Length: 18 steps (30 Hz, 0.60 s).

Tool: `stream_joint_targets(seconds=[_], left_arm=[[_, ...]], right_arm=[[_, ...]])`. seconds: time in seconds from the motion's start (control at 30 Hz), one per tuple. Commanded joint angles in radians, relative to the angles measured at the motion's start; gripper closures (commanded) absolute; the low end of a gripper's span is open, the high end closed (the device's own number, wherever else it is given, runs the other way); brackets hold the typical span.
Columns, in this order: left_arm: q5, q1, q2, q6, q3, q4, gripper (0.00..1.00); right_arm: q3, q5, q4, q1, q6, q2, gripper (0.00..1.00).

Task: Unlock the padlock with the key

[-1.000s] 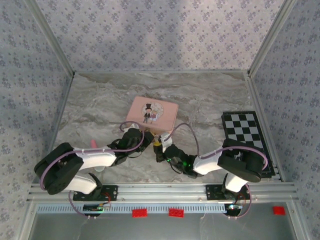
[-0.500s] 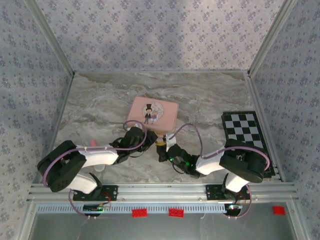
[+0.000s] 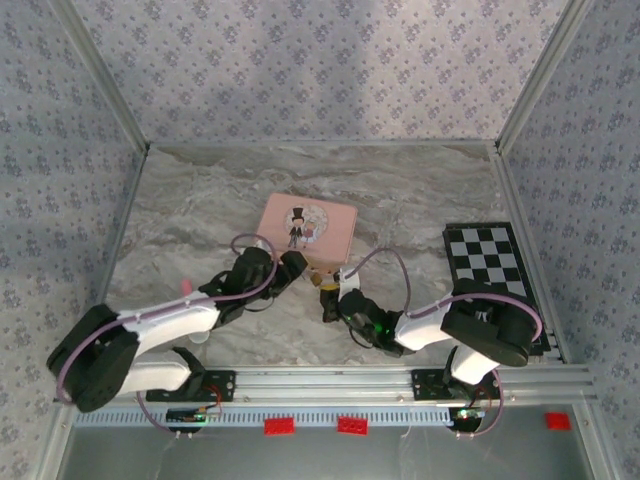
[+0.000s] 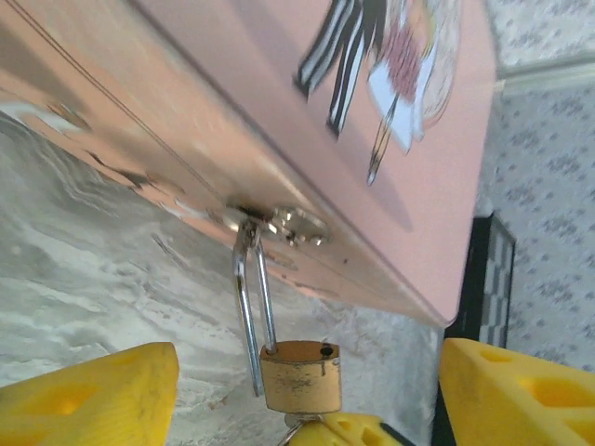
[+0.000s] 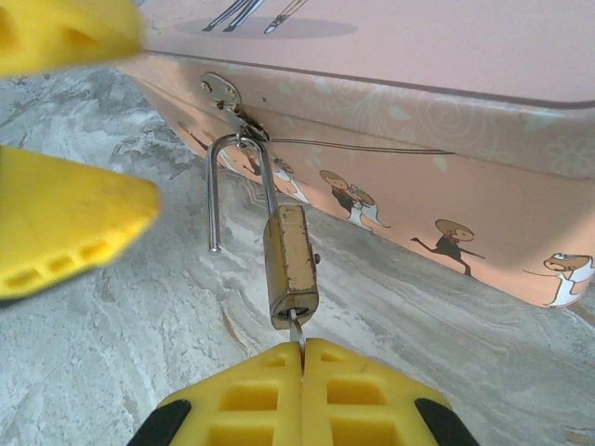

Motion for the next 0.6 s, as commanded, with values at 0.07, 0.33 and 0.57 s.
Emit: stream_joint_targets(seconds=[0.07,0.33,0.57], left_arm=[[0.064,0.145,-0.113,0.220,0.070,-0.207,0.16],[0.043,0.287,-0.048,0.633,0.333,-0.564,0.10],[0.112,0.406,0.143,0.752,0.414,-0.541,0.09]], right_arm=[[-0.006,0.028,-0.004,-0.010,0.051,-0.010,1.00],[0.006,0.026,0.022,-0.016,0.069,0.031,1.00],[0.013,0.011,0.013,-0.031,0.079,0.041,1.00]])
